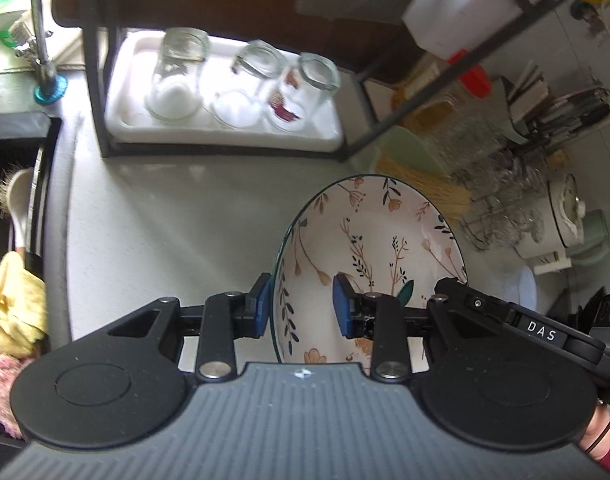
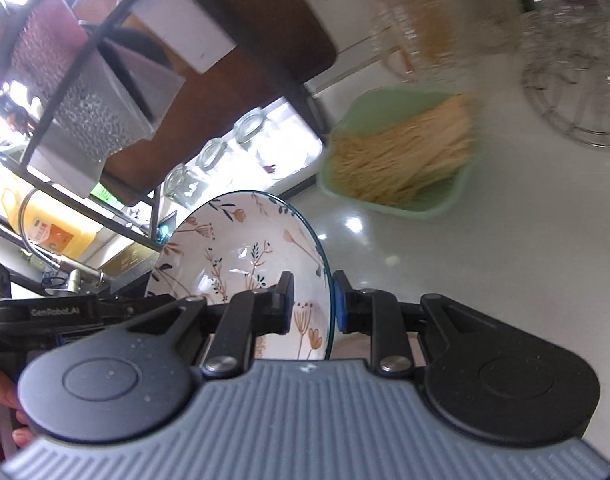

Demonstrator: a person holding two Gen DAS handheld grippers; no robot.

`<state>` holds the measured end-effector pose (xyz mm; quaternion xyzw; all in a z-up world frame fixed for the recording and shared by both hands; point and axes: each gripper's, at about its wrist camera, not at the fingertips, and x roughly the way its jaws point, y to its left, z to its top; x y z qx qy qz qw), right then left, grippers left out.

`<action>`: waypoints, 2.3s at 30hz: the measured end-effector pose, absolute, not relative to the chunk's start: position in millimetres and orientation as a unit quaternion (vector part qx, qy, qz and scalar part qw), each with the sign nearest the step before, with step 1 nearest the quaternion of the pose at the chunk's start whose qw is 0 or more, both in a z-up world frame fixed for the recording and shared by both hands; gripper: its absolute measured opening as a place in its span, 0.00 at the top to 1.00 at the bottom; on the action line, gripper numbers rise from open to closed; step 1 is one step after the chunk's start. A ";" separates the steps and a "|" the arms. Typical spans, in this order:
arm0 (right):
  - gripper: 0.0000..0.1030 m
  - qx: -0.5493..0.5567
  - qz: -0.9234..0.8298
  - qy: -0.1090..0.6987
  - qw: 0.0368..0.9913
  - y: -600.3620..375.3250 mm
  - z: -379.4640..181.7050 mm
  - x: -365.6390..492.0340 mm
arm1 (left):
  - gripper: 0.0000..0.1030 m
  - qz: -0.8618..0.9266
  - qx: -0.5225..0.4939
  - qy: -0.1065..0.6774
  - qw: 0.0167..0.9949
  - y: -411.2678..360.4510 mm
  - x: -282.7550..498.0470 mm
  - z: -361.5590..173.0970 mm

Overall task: Organize plates and bowls
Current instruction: 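Lift the deer-pattern plate with the right gripper and carry it over the plate stack, then lower the deer-pattern plate onto the plate stack with the right gripper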

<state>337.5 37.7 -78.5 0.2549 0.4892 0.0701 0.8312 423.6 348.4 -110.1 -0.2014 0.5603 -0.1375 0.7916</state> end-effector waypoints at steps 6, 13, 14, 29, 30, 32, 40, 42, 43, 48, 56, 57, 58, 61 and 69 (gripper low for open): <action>0.76 0.261 0.067 0.486 0.831 14.1 -73.2 310.7 | 0.64 -0.149 -0.211 0.573 0.778 326.0 402.3 -114.6; 0.76 0.263 0.071 0.512 0.814 -2.8 -90.0 283.1 | 0.64 -0.137 -0.206 0.580 0.776 307.2 374.0 -121.1; 0.76 0.266 0.072 0.517 0.810 -5.4 -93.3 279.0 | 0.64 -0.135 -0.205 0.582 0.775 305.1 371.1 -121.9; 0.76 0.275 0.101 0.561 0.774 -20.0 -131.7 251.3 | 0.64 -0.107 -0.177 0.596 0.776 278.8 334.9 -132.5; 0.76 0.267 0.104 0.562 0.776 -19.5 -131.6 250.9 | 0.64 -0.104 -0.176 0.598 0.775 276.6 334.2 -133.9; 0.76 0.257 0.110 0.563 0.778 -19.0 -132.1 251.1 | 0.64 -0.100 -0.171 0.599 0.776 275.2 332.5 -137.1; 0.76 0.222 0.128 0.566 0.784 -7.4 -140.7 261.1 | 0.64 -0.070 -0.150 0.597 0.785 272.6 331.7 -139.3; 0.76 0.216 0.129 0.567 0.784 -4.6 -142.6 263.2 | 0.64 -0.065 -0.152 0.593 0.788 274.7 332.0 -138.1; 0.76 0.212 0.129 0.567 0.786 -3.2 -142.7 264.0 | 0.64 -0.063 -0.151 0.593 0.788 275.2 332.7 -138.2; 0.76 0.202 0.130 0.564 0.790 -0.2 -144.4 266.1 | 0.64 -0.056 -0.132 0.590 0.795 272.2 335.5 -137.6; 0.76 0.193 0.121 0.558 0.798 3.9 -141.0 263.1 | 0.64 -0.054 -0.104 0.594 0.796 267.2 336.5 -140.4; 0.76 0.189 0.120 0.557 0.800 4.7 -140.0 262.4 | 0.64 -0.053 -0.104 0.596 0.795 267.2 336.6 -141.2; 0.76 0.185 0.119 0.556 0.801 5.4 -139.2 262.2 | 0.64 -0.052 -0.103 0.597 0.794 266.8 336.5 -141.8; 0.76 0.179 0.118 0.553 0.805 5.4 -137.2 261.8 | 0.64 -0.047 -0.095 0.591 0.800 263.9 335.6 -140.5; 0.76 0.190 0.104 0.538 0.815 -5.1 -131.8 257.7 | 0.64 -0.055 -0.082 0.591 0.800 257.8 336.8 -145.0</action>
